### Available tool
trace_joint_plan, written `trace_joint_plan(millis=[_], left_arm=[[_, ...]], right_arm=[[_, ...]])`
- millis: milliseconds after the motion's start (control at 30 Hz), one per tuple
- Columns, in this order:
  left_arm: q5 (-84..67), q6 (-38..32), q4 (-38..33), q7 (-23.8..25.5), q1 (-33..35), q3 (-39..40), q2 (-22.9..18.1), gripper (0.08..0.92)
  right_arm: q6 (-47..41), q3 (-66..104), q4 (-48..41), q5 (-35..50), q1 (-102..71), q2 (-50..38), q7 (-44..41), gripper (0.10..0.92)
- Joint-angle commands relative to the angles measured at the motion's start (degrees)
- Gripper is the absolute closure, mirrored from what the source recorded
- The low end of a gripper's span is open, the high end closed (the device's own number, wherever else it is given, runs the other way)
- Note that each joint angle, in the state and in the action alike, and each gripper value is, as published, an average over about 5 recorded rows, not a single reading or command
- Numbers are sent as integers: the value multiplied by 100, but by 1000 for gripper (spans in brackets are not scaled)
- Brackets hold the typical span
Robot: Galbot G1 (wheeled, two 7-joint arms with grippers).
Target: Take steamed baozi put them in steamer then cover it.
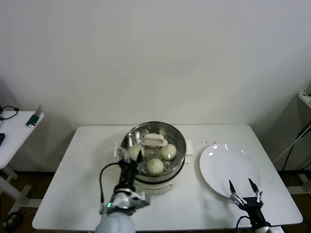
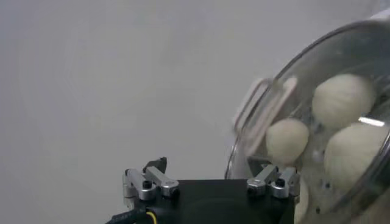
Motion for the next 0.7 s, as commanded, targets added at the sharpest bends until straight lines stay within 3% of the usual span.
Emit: trace_joint_plan(millis=[33,167,333,467,700], left_arm=[[-2095,-144,-408,-586,324,-289,534,177],[-4338,-884,-429,-706,599,-1807,612,177],[-6599,-1674,-205,-564,1236,-3322,1169,177],[-7539,-2349,172,-513,1636,-3733,1504,177],[-8036,-2975,927,-113,1703,-3519,1496,177]], right_arm=[[123,-93,-27,84,23,39,32,203],[206,-121,-129,113,52,29,7,203],[275,-145,-259,184,126,25,-45,203],[306,-171,-304,192,170,21,-45,203],[352,-178,-288,186,179,32,-30,203]])
